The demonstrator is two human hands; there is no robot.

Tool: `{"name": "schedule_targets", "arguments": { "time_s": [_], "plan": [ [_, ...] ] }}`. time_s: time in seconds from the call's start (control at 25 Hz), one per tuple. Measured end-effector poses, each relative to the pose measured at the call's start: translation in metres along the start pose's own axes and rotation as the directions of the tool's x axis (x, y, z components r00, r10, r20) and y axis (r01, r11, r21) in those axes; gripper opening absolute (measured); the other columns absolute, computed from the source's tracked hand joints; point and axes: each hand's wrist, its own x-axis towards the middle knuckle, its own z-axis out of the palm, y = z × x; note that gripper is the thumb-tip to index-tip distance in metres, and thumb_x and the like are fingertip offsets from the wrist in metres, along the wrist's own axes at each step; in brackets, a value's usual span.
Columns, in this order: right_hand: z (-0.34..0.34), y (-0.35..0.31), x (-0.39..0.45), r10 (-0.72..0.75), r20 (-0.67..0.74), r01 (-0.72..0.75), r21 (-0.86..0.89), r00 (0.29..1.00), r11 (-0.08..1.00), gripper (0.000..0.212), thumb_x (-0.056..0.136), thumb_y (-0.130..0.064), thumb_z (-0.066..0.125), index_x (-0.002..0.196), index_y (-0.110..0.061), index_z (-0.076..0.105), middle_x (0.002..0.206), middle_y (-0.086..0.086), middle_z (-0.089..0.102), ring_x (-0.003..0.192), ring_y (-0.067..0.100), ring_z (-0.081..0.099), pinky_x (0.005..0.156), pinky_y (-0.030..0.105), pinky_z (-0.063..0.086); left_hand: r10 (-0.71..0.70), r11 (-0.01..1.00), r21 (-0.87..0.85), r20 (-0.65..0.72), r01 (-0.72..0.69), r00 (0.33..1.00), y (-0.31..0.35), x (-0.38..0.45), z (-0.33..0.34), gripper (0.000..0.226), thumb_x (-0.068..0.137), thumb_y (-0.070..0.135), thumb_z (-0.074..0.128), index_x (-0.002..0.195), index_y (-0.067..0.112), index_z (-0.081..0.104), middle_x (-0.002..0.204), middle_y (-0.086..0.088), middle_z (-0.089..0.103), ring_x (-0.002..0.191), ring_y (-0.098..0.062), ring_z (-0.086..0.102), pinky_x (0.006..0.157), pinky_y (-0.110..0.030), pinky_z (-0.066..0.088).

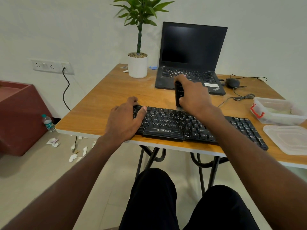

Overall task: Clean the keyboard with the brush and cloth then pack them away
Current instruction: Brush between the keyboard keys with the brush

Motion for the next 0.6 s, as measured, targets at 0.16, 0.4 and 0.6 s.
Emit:
{"name": "schedule_targets", "arguments": {
  "time_s": [0.16,0.4,0.6],
  "plan": [
    [-0.003,0.011,-0.011,-0.065,0.066,0.051,0.19,0.996,0.98,0.057,0.091,-0.001,0.071,0.134,-0.033,0.048,0.123,0.008,0.064,0.096,0.022,0.064,0.048,0.013,0.048,0.002,1.0,0.019,-0.001,-0.002,1.0,0.001,0.0,0.001,0.063,0.102,0.066,0.033,0.141,0.02,0.049,0.128,0.0,0.073,0.106,-0.024,0.071,0.102,-0.053,0.052],
    [-0.01,0.022,-0.015,-0.04,-0.018,0.042,0.134,0.999,0.99,0.06,0.09,-0.007,0.074,0.136,-0.035,0.048,0.128,0.006,0.066,0.104,0.022,0.063,0.064,0.016,0.042,-0.003,1.0,0.022,-0.008,0.003,1.0,0.002,-0.001,0.0,0.062,0.102,0.065,0.034,0.141,0.02,0.05,0.125,-0.001,0.074,0.103,-0.025,0.071,0.103,-0.053,0.051],
    [-0.012,0.031,-0.023,-0.006,-0.101,0.018,0.11,0.995,0.994,0.06,0.089,-0.006,0.074,0.135,-0.035,0.048,0.127,0.009,0.067,0.111,0.029,0.066,0.073,0.024,0.053,0.0,1.0,0.024,0.001,0.0,1.0,0.004,-0.001,-0.002,0.059,0.102,0.064,0.034,0.139,0.02,0.05,0.125,-0.002,0.073,0.101,-0.026,0.071,0.103,-0.054,0.051]
  ]
}}
